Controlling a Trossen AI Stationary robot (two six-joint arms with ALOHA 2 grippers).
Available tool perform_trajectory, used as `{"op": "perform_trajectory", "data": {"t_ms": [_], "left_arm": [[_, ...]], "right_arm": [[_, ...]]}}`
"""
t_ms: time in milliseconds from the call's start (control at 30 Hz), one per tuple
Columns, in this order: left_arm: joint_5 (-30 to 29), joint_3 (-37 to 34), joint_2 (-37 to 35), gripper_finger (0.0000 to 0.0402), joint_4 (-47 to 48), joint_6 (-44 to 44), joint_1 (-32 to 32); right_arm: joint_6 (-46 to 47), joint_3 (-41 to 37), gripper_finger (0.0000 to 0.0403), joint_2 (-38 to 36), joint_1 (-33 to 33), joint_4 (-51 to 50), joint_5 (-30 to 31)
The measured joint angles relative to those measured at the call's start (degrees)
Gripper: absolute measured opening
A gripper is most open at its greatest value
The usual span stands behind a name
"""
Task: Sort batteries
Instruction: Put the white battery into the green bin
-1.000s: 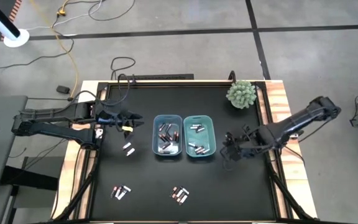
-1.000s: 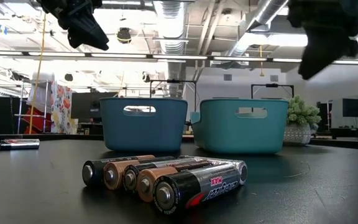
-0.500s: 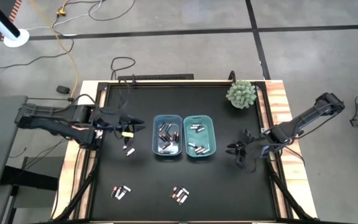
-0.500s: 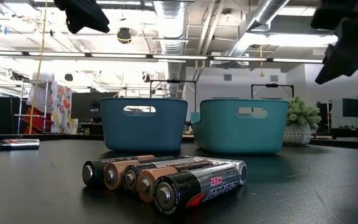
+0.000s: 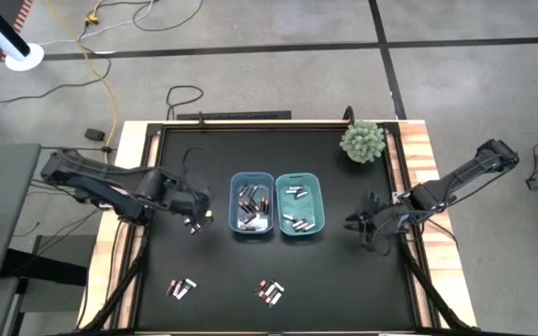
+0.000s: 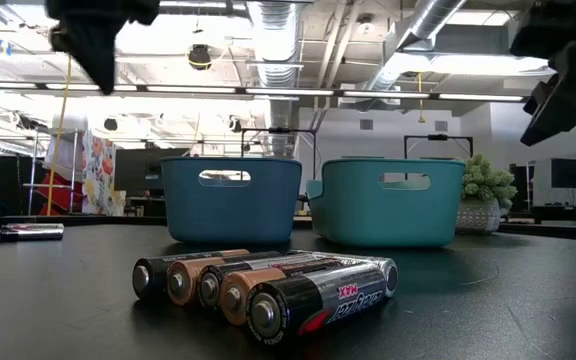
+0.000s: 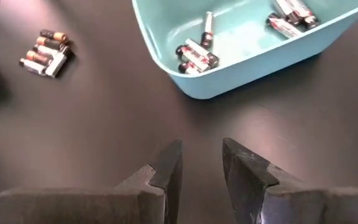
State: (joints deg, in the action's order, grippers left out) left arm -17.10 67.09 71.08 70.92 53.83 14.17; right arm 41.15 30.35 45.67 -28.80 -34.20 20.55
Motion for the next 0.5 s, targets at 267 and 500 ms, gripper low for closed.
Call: {"op": "perform_trajectory", "data": {"t_ms": [267, 500], "left_arm": [[3.0, -3.2, 3.9, 0.0085, 1.6, 7.0, 0.7], [3.5, -8.9, 3.0, 0.0142, 1.7, 7.5, 0.2]], "right_arm": [[0.3, 0.0, 0.0129, 0.0, 0.0, 0.2, -1.5], [6.7, 0.0, 0.0129, 0.0, 0.0, 0.4, -2.6]]}}
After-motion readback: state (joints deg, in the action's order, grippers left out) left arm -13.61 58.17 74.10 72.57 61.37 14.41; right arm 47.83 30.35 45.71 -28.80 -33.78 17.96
